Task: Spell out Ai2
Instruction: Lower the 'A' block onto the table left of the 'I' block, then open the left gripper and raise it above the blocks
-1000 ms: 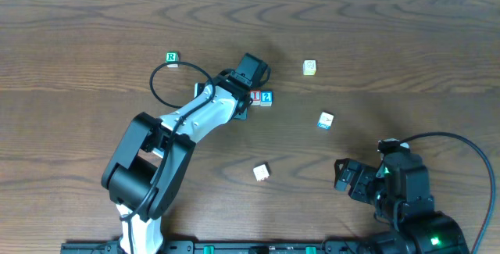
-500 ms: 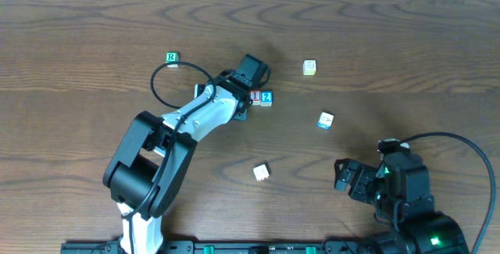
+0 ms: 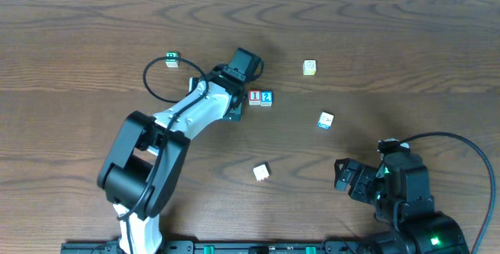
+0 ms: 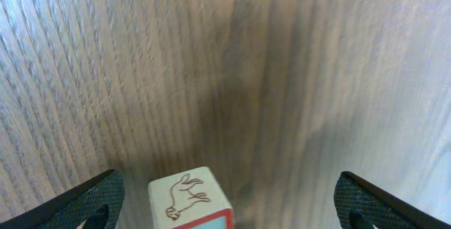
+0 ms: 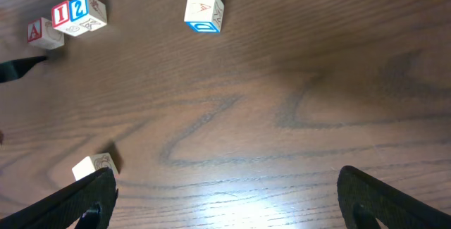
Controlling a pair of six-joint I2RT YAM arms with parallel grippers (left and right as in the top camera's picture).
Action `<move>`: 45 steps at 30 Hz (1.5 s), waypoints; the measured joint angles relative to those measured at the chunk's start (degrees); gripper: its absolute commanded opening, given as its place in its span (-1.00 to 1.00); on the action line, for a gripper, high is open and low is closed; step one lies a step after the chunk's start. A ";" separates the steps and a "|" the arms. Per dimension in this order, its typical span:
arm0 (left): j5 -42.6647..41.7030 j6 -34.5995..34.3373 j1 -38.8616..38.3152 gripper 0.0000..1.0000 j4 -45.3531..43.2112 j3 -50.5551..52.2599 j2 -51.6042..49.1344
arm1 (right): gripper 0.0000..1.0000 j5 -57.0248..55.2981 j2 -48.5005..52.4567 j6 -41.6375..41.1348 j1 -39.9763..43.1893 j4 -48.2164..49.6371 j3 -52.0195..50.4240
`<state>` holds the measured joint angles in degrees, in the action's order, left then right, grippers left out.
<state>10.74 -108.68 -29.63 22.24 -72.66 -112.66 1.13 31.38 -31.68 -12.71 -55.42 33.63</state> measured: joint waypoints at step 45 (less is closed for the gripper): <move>-10.64 103.23 6.93 -0.89 7.87 0.00 5.49 | 0.99 0.00 0.00 0.00 0.00 -0.02 0.00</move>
<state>0.10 -5.45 -22.70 30.11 -72.66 -107.18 1.13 31.38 -31.68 -12.71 -55.44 33.63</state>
